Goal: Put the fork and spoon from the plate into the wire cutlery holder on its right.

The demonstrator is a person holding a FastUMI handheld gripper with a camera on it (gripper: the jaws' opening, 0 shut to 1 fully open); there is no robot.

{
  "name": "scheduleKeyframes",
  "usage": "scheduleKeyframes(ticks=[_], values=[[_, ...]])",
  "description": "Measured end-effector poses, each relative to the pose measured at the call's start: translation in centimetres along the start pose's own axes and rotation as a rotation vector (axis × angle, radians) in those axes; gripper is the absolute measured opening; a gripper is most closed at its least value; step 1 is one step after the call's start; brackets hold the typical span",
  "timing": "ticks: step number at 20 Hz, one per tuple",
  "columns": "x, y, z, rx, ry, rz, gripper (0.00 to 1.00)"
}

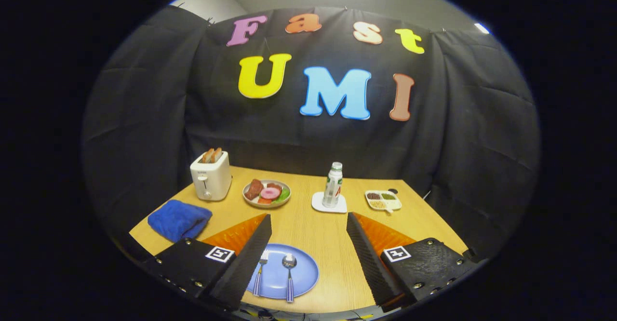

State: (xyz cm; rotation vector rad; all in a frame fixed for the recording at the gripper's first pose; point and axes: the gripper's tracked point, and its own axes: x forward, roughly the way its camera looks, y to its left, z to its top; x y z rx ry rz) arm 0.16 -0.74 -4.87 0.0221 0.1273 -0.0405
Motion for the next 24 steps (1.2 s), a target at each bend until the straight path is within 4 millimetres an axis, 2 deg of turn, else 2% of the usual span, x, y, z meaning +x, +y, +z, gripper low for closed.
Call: scheduleKeyframes(ticks=[2,5,6,9,10,12,16,20,21,22,24], values=[[1.1,0.7,-3.4,-0.038,0.113,0.020,0.97],[3.0,2.0,-9.4,-0.085,0.312,0.067,0.97],[3.4,2.4,-10.6,-0.089,0.355,0.084,0.97],[4.8,2.6,-12.1,-0.128,0.408,0.092,0.87],[4.9,2.5,-13.3,-0.129,0.445,0.094,0.83],[5.1,2.7,-15.6,-0.129,0.532,0.104,0.82],[5.9,2.9,-17.6,-0.147,0.610,0.124,0.82],[6.4,3.3,-18.8,-0.172,0.649,0.154,0.82],[6.6,3.4,-19.2,-0.173,0.664,0.154,0.67],[6.7,3.3,-19.4,-0.176,0.675,0.155,0.63],[6.8,3.3,-19.8,-0.190,0.707,0.156,0.63]])
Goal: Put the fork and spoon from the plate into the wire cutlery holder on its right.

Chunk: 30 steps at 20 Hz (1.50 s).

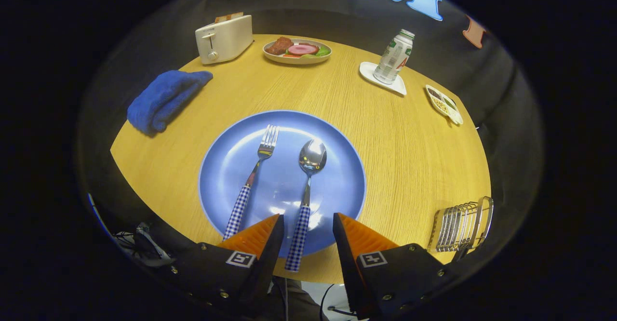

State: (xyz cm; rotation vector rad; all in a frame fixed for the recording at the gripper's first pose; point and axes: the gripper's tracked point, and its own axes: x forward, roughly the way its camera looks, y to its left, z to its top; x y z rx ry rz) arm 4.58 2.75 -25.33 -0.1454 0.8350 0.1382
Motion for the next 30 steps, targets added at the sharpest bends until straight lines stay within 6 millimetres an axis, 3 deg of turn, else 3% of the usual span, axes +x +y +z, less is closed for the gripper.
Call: scheduleKeyframes(ticks=[3,4,5,7,8,9,14,19,25,30], values=[[0.4,0.1,0.1,-0.007,0.049,0.028,0.63],[1.4,0.3,-0.1,-0.003,0.068,0.033,0.63],[2.4,0.5,-0.5,0.003,0.090,0.039,0.21],[2.0,1.0,-0.6,-0.038,0.150,0.068,0.21],[4.8,1.1,-2.4,-0.053,0.164,0.078,0.21],[2.7,1.1,-0.5,-0.059,0.174,0.081,0.08],[1.2,0.2,0.4,-0.133,0.184,0.096,0.08],[-3.8,-3.5,1.7,-0.270,0.155,0.082,0.08],[-8.7,-7.9,0.6,-0.202,0.148,0.046,0.08],[-12.8,-13.5,-1.3,-0.161,0.163,-0.029,0.08]])
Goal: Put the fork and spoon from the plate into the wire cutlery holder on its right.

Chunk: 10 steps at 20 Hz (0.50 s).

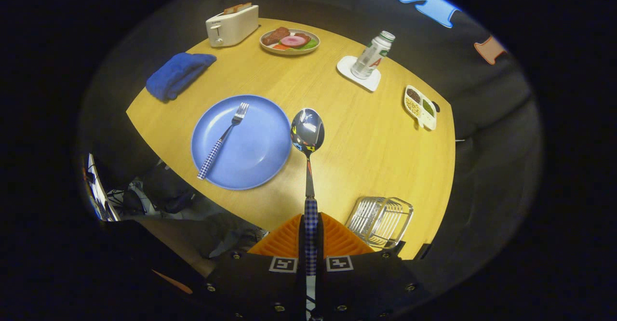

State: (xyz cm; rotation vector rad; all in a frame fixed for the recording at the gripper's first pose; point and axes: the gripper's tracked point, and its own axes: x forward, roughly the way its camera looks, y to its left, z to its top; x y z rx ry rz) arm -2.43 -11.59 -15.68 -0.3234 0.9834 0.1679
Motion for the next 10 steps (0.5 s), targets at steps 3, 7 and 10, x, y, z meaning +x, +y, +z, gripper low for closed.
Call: scheduleKeyframes(ticks=[3,7,10], values=[[-1.4,-3.2,-2.8,0.013,0.044,-0.032,0.07],[-2.7,-7.3,-6.1,0.009,0.103,-0.080,0.08],[-2.7,-9.4,-8.4,-0.014,0.164,-0.100,0.07]])
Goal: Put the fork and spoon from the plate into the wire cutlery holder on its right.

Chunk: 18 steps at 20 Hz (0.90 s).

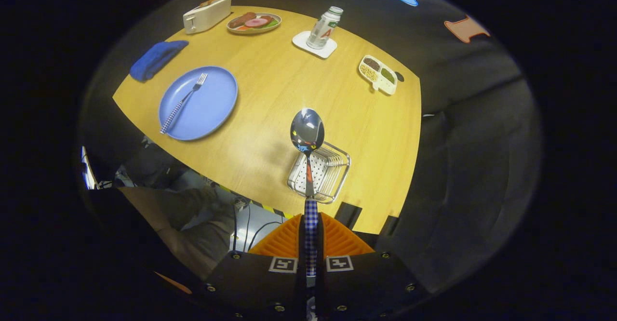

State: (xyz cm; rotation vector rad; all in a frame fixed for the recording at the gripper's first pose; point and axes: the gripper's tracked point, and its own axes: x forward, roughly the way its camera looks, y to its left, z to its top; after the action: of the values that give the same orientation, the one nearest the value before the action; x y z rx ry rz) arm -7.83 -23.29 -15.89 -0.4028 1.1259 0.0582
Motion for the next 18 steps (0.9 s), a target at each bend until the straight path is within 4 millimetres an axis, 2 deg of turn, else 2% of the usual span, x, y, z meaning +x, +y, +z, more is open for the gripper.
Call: scheduleKeyframes(ticks=[7,11,18], values=[[2.1,-2.4,-2.8,-0.139,0.173,-0.027,0.08],[3.3,-3.7,-3.4,-0.205,0.255,-0.048,0.07],[5.3,-4.5,-1.9,-0.310,0.360,-0.057,0.07]])
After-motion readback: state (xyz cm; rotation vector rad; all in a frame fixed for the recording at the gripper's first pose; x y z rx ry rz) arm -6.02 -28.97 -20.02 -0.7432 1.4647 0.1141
